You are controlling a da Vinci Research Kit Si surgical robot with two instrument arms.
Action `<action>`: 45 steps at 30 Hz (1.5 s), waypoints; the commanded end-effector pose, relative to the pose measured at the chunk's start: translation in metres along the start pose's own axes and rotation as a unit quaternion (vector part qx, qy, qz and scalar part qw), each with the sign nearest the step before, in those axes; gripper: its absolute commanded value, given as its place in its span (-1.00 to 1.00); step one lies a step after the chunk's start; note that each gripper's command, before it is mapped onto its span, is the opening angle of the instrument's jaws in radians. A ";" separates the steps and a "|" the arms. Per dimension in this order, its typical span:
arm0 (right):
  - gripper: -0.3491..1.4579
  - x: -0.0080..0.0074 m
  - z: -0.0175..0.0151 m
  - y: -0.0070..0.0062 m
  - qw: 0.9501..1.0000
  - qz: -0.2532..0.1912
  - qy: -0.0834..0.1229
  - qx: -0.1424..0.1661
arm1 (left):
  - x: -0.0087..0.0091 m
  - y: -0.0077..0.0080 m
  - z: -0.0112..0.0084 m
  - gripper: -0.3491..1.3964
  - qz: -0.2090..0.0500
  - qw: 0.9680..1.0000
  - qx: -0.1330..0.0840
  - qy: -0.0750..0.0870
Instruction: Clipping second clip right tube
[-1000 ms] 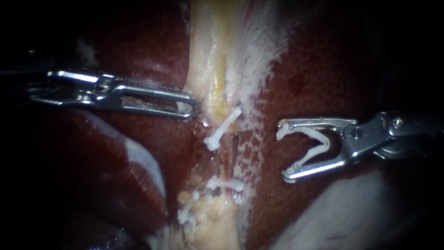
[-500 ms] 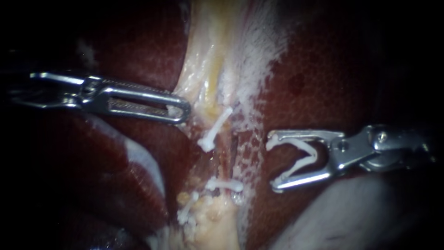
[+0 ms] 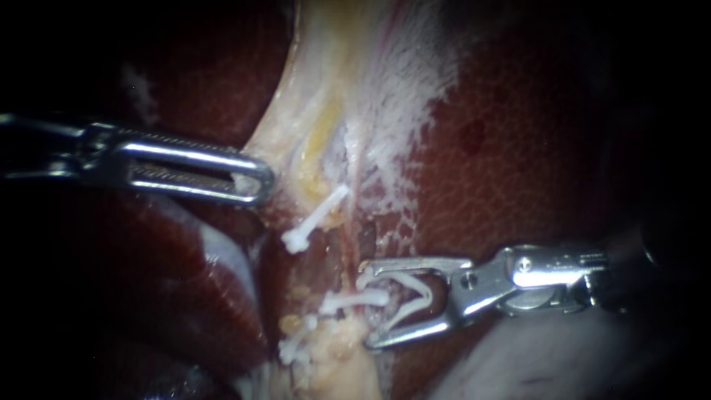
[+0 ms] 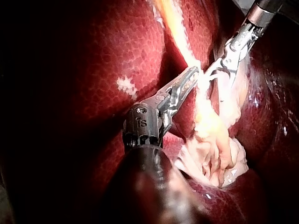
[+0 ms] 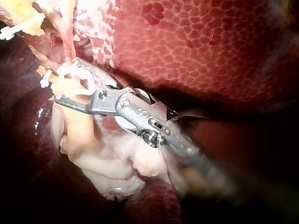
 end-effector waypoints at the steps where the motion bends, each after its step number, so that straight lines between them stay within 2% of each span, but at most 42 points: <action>1: 0.05 0.0000 0.0000 0.0002 1.000 0.000 0.000 -0.001 | -0.0001 -0.0001 -0.0003 -1.00 0.000 1.000 0.000 0.000; 14: 0.05 0.0003 0.0006 0.0008 1.000 0.001 0.000 -0.001 | -0.0003 -0.0014 -0.0014 -1.00 0.001 1.000 -0.002 -0.006; 22: 0.05 0.0002 0.0001 0.0012 1.000 0.001 0.000 0.000 | -0.0003 -0.0015 -0.0016 -1.00 0.001 1.000 -0.002 -0.006; 29: 0.05 0.0007 -0.0003 0.0015 1.000 0.003 0.001 0.001 | -0.0003 -0.0017 -0.0017 -1.00 0.001 1.000 -0.002 -0.006; 34: 0.05 0.0010 0.0005 0.0013 1.000 0.003 0.001 0.000 | -0.0004 -0.0017 -0.0016 -1.00 0.001 1.000 -0.002 -0.006; 45: 0.05 0.0029 0.0038 -0.0001 1.000 0.008 -0.002 0.018 | -0.0005 -0.0017 -0.0012 -1.00 0.000 1.000 -0.003 -0.006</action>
